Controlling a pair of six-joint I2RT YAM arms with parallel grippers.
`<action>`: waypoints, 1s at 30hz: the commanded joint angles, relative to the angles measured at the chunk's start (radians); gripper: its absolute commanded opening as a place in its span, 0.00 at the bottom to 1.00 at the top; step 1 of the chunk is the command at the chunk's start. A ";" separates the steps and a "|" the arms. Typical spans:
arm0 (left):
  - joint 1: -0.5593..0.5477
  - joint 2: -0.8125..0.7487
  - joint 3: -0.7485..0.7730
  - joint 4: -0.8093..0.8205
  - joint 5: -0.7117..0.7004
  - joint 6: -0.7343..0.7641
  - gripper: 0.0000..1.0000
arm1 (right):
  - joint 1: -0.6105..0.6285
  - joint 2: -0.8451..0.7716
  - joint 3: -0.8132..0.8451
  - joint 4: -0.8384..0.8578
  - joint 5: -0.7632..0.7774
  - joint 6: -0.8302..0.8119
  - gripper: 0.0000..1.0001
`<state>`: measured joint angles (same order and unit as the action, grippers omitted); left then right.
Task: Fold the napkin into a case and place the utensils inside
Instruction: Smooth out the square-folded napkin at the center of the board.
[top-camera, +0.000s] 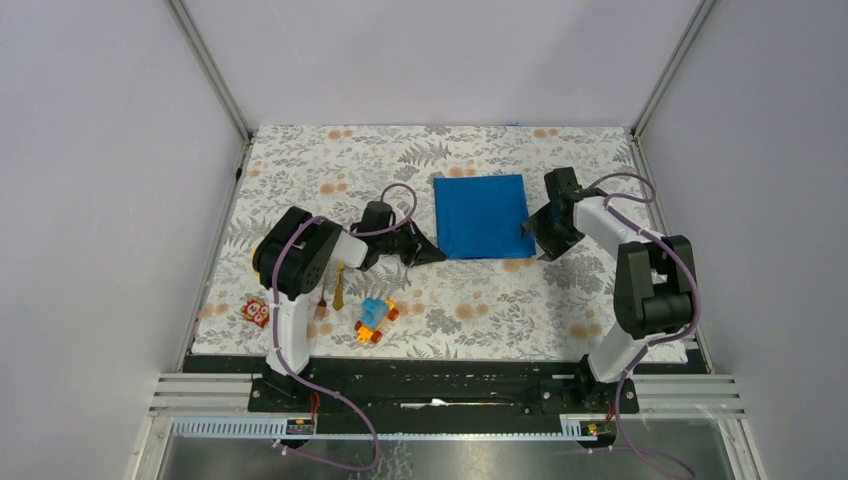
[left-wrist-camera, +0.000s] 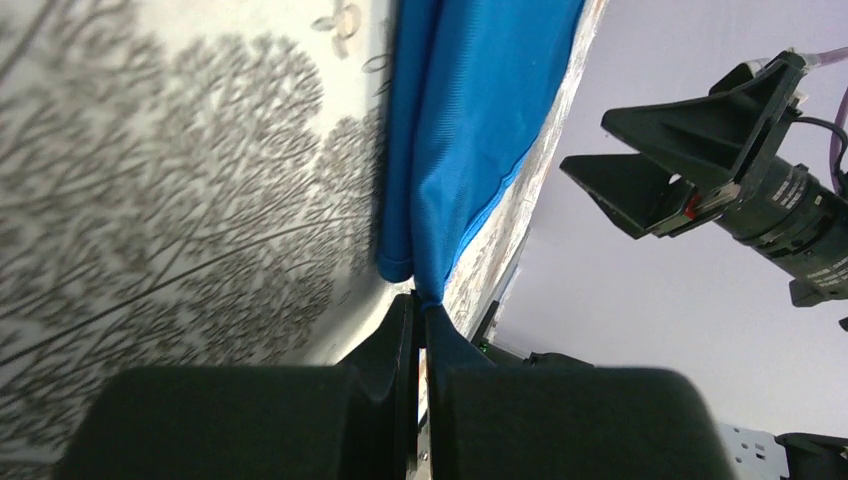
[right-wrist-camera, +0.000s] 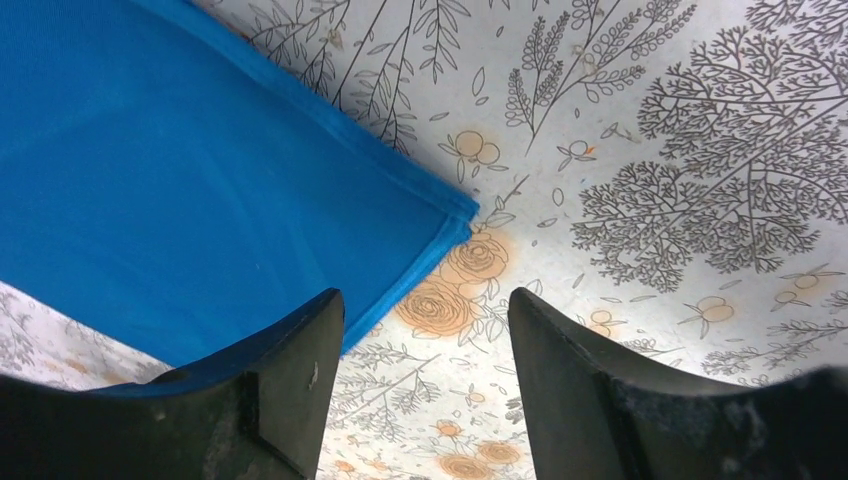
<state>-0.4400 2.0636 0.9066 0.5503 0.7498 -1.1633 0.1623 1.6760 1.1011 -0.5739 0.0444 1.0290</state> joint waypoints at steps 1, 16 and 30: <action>0.009 -0.032 -0.047 0.088 -0.011 -0.025 0.00 | -0.007 0.053 0.058 -0.049 0.043 0.072 0.67; 0.018 0.015 -0.084 0.187 -0.004 -0.081 0.00 | 0.013 0.101 0.034 -0.057 0.062 0.201 0.49; 0.016 0.024 -0.089 0.211 -0.001 -0.086 0.00 | 0.036 0.176 0.040 -0.047 0.121 0.257 0.44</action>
<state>-0.4274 2.0796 0.8238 0.6910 0.7448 -1.2510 0.1852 1.8149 1.1286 -0.6086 0.0978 1.2488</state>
